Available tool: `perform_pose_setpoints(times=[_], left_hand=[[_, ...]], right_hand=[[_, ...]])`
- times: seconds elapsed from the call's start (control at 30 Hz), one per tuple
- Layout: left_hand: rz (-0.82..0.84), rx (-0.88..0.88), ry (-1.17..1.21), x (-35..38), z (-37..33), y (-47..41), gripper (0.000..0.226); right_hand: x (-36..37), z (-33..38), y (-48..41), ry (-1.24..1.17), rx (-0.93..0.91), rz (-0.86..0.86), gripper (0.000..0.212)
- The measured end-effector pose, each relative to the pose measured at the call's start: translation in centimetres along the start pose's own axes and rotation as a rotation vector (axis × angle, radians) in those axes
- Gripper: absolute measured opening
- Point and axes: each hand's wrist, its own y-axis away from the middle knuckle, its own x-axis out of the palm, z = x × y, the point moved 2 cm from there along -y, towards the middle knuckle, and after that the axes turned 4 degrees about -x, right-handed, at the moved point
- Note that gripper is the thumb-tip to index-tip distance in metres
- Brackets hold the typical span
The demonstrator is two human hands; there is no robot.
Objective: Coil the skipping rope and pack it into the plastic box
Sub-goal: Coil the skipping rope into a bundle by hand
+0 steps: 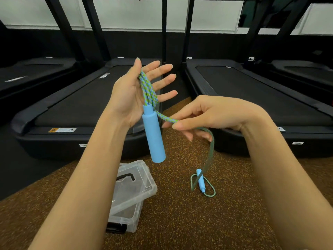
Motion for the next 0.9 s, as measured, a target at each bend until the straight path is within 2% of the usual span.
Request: perform_pose_setpoints(times=[0.3,0.43,0.57,0.8,0.9], left_hand=[[-0.042,-0.032,-0.186,0.0,0.6,0.1,0.042],[-0.011,-0.069,-0.246,0.5,0.8,0.2,0.042],[0.028,-0.104,-0.336,1.0,1.1,0.3,0.041],[0.111,-0.193,-0.423,1.3,1.9,0.5,0.039],[0.184,-0.236,-0.445,1.7,2.1,0.6,0.042]], right_hand=[[-1.3,1.5,1.5,0.037,-0.112,-0.092,0.038],[-1.7,1.7,1.9,0.034,-0.123,-0.179,0.035],[-1.7,2.1,2.1,0.008,-0.155,-0.263,0.024],[-2.0,2.7,2.3,0.004,-0.206,-0.395,0.03],[-2.1,2.6,2.3,0.002,-0.217,-0.447,0.02]])
